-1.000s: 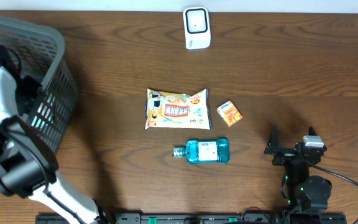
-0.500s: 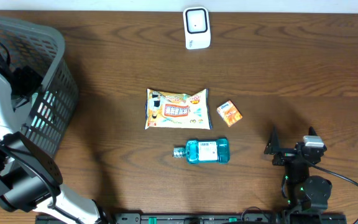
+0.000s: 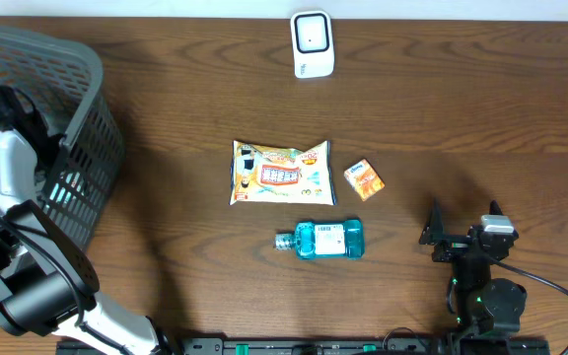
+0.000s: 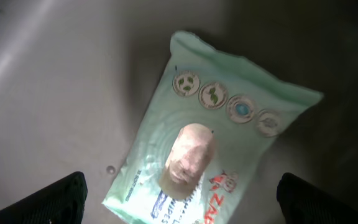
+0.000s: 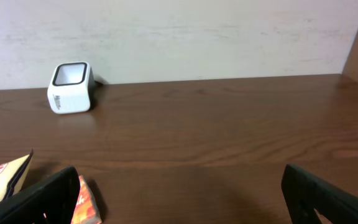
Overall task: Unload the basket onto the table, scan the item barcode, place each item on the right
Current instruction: 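Grasp the green wipes packet in the basket with the left gripper, then lift the wipes packet and carry it in front of the scanner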
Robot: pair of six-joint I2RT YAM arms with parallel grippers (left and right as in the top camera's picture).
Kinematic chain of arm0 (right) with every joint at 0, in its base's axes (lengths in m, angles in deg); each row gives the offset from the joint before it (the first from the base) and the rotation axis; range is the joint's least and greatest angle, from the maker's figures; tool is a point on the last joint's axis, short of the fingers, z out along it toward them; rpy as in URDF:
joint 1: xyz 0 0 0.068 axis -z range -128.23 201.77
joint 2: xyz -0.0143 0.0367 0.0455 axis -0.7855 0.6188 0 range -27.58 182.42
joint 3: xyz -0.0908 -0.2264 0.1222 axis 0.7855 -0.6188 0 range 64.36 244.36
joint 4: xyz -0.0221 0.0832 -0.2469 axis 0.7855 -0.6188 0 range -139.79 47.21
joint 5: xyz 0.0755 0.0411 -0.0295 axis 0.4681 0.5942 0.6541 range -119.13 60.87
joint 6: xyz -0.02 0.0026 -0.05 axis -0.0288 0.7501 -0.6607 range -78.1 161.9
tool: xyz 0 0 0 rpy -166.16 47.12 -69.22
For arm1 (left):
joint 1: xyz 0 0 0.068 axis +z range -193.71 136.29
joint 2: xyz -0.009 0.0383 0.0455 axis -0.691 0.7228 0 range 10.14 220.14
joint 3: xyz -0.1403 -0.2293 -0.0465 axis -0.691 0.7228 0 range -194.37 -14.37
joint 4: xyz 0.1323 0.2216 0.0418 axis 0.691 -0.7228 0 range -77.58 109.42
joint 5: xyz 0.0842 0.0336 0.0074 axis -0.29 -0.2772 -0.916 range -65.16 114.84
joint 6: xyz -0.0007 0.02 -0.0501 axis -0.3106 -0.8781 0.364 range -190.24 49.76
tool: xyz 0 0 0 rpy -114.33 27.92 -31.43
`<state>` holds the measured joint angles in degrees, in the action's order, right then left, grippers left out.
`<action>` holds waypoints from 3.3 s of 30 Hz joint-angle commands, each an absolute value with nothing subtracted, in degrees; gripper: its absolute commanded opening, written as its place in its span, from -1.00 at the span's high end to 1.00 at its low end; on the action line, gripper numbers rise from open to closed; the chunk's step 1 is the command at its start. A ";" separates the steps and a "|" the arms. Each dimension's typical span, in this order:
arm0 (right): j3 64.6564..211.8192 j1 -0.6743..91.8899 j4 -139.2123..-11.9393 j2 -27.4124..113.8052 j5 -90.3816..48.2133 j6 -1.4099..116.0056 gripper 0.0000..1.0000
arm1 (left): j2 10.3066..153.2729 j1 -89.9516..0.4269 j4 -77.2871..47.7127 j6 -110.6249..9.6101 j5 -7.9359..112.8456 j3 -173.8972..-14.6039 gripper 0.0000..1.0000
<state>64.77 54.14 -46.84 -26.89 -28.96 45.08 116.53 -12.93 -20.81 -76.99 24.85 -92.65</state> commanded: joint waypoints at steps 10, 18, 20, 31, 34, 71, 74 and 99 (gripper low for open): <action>64.68 54.08 -47.06 -27.19 -29.47 44.38 -0.98 | 117.36 -10.20 -12.07 -79.68 25.72 -85.84 -0.96; 64.68 54.08 -47.06 -27.19 -29.47 44.38 -0.99 | 119.79 -10.20 -8.28 -79.68 30.82 -85.84 -0.95; 64.68 54.08 -47.06 -27.19 -29.47 44.38 -0.99 | 121.38 -10.13 -8.02 -79.65 30.82 -85.84 -0.96; 64.68 54.08 -47.06 -27.19 -29.47 44.38 -0.99 | 125.82 -10.09 -12.18 -79.44 29.66 -86.14 0.03; 64.68 54.08 -47.06 -27.19 -29.47 44.38 -0.99 | 123.26 -9.96 -12.90 -79.39 27.91 -87.06 0.18; 64.68 54.08 -47.06 -27.19 -29.44 44.38 -0.99 | 83.33 -64.71 -8.39 -54.52 48.11 -92.13 0.18; 64.68 54.08 -47.06 -27.19 -29.47 44.38 -0.99 | 89.71 -71.40 -3.19 -54.50 45.05 -92.13 0.18; 64.68 54.08 -47.06 -27.19 -29.47 44.38 -0.98 | 129.67 -90.08 30.75 -48.77 37.20 -92.15 -0.21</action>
<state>64.77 54.14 -46.84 -26.89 -28.96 45.08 129.36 -90.17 29.88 -51.57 39.93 -92.39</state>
